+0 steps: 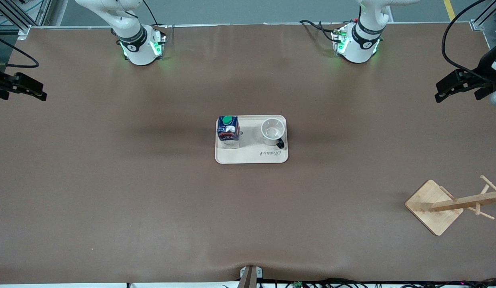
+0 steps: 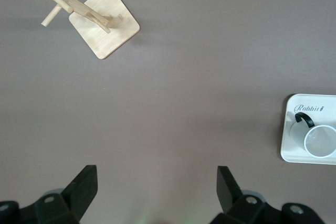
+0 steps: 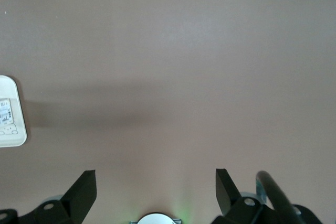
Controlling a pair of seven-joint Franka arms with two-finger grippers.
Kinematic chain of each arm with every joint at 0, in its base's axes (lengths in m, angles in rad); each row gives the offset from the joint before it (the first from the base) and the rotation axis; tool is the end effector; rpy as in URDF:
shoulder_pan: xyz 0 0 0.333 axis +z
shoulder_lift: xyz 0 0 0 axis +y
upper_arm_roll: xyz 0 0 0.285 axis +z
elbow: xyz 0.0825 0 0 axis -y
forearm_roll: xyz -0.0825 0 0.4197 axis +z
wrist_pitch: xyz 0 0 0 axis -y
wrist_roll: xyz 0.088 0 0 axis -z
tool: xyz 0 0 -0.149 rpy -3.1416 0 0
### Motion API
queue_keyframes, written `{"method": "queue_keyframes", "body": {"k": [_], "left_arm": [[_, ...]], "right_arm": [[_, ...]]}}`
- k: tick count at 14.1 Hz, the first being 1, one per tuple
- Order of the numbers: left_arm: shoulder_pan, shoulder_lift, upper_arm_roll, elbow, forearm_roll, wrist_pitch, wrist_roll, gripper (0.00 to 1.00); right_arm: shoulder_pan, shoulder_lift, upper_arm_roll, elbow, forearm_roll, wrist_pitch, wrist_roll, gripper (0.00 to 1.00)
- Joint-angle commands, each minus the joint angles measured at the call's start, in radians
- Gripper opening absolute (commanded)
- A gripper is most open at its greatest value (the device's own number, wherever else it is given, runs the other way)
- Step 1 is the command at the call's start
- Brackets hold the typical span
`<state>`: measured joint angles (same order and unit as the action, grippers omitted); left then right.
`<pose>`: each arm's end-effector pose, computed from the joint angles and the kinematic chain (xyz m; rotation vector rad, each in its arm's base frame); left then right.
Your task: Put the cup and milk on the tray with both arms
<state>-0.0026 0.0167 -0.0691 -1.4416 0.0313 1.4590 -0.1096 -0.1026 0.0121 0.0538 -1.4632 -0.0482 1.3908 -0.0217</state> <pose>0.5820 -0.0365 0.5968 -3.1112 -0.0644 -0.0054 0.5699 -0.0358 0.5834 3.0942 -0.0521 -0.1333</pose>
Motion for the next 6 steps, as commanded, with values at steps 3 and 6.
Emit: {"method": "queue_keyframes", "body": {"k": [3,6], "left_arm": [[0.004,-0.004,0.003,0.004,-0.039,-0.011,0.005,1.0],[0.003,-0.007,0.003,0.004,-0.036,-0.011,0.007,1.0]], "right_arm": [[-0.046,-0.017,-0.002,0.003,0.016,-0.029,-0.006,1.0],[-0.046,-0.017,0.0,0.003,0.014,-0.029,-0.006,1.0]]}}
